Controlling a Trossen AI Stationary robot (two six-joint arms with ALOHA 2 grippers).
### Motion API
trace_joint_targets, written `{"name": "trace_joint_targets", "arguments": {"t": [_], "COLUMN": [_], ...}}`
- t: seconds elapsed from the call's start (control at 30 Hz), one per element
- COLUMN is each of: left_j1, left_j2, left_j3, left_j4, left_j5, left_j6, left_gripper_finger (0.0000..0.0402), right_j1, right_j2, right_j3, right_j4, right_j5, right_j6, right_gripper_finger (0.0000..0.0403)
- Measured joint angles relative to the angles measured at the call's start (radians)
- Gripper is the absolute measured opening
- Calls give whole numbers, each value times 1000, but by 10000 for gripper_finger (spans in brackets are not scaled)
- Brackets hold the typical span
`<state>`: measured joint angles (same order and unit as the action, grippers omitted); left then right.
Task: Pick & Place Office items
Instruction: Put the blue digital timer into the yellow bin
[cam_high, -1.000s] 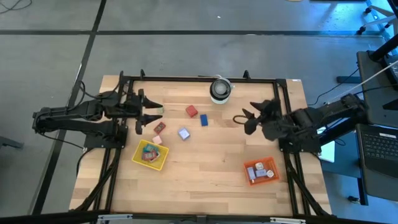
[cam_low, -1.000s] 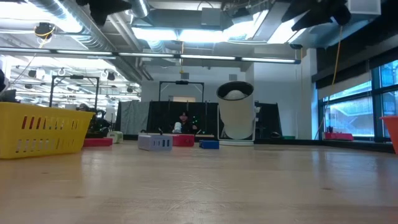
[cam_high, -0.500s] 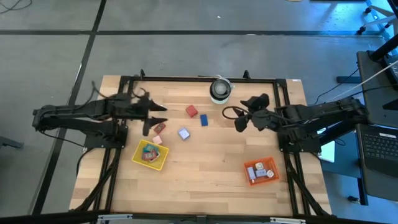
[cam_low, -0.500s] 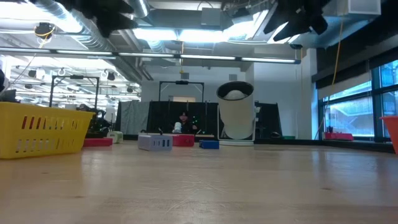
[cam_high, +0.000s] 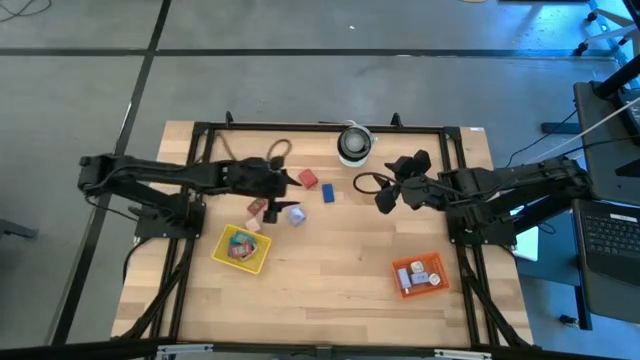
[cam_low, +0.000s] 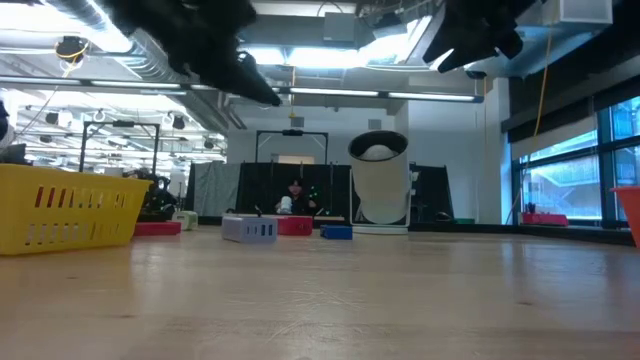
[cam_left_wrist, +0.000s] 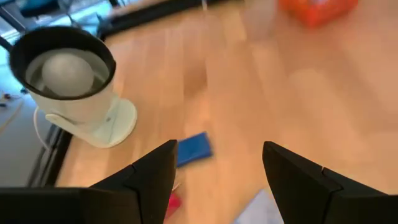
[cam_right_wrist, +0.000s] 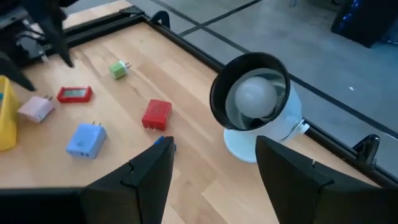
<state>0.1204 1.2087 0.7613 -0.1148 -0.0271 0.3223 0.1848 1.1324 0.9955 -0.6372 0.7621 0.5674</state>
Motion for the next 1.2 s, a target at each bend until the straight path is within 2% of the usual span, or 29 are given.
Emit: {"name": "trace_joint_targets", "arguments": {"t": [0.2, 0.37, 0.6, 0.73, 0.9, 1.2], "left_j1": [14, 56, 93, 93, 93, 90], "left_j2": [167, 246, 358, 416, 480, 632], "left_j3": [177, 236, 235, 234, 272, 434], "left_j4": [-128, -123, -128, -91, -93, -227], "left_j5": [-43, 107, 177, 142, 51, -65], "left_j6": [112, 180, 422, 497, 581, 759], "left_gripper_finger": [231, 220, 214, 225, 242, 245], "right_j1": [7, 35, 64, 75, 79, 79], "right_j2": [0, 0, 0, 0, 0, 0], "right_j3": [0, 0, 0, 0, 0, -1], "right_j4": [-10, -23, -39, -38, -38, -41], "right_j5": [-42, -41, -40, -37, -37, -42], "right_j6": [0, 0, 0, 0, 0, 0], "right_gripper_finger": [229, 229, 229, 229, 229, 229]}}
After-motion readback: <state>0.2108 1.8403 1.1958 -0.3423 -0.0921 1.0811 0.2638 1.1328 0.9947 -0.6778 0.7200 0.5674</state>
